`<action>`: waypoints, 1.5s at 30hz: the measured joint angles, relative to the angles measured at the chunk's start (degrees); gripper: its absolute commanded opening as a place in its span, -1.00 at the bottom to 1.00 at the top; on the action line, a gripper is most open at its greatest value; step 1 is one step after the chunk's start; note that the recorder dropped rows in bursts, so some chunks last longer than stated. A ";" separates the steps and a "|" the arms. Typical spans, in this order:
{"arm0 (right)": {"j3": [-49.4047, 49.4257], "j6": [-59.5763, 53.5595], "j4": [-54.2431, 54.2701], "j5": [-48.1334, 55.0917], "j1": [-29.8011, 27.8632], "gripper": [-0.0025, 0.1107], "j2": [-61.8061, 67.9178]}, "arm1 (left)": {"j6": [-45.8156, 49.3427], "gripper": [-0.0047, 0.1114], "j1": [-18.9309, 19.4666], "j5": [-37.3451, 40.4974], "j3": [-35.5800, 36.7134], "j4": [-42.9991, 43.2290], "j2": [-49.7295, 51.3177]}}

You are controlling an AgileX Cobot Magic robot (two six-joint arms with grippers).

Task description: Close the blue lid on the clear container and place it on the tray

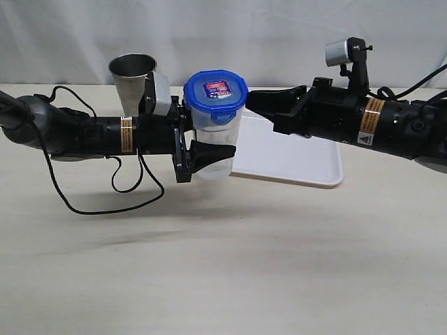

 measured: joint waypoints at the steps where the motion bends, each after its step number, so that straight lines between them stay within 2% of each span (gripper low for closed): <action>1: 0.00 0.00 -0.05 -0.51 0.00 -0.88 0.00 | 0.00 -0.92 0.00 0.00 0.00 0.00 0.00; 6: 0.00 0.64 -0.92 -3.97 0.00 -0.88 0.00 | 0.00 -0.92 0.00 -0.10 0.00 -0.10 0.00; 14: 0.00 0.87 -2.13 -3.56 -1.14 -0.88 -1.59 | 0.00 -0.92 -0.39 -0.10 0.00 -0.10 0.00; 25: 1.41 3.77 -7.70 -0.97 -6.83 -0.88 -14.23 | 0.11 -0.92 -0.49 -0.10 0.00 -0.10 0.00; 30: 8.00 -6.67 3.16 5.41 -7.18 -0.88 -21.15 | 0.35 -0.92 -0.49 -0.10 0.00 -1.41 0.00; 36: 15.34 -21.01 20.95 5.87 -7.18 -0.88 -26.38 | 0.35 -0.92 -0.97 -0.10 0.00 -7.37 0.00; 42: 16.57 -27.37 28.52 5.87 -7.18 -0.88 -26.78 | 5.44 -0.92 -5.48 0.03 -0.51 -24.61 0.00; 45: 16.57 -28.12 29.36 5.87 -7.18 -0.88 -26.44 | 6.62 -0.92 -8.29 3.68 -3.65 -28.18 0.00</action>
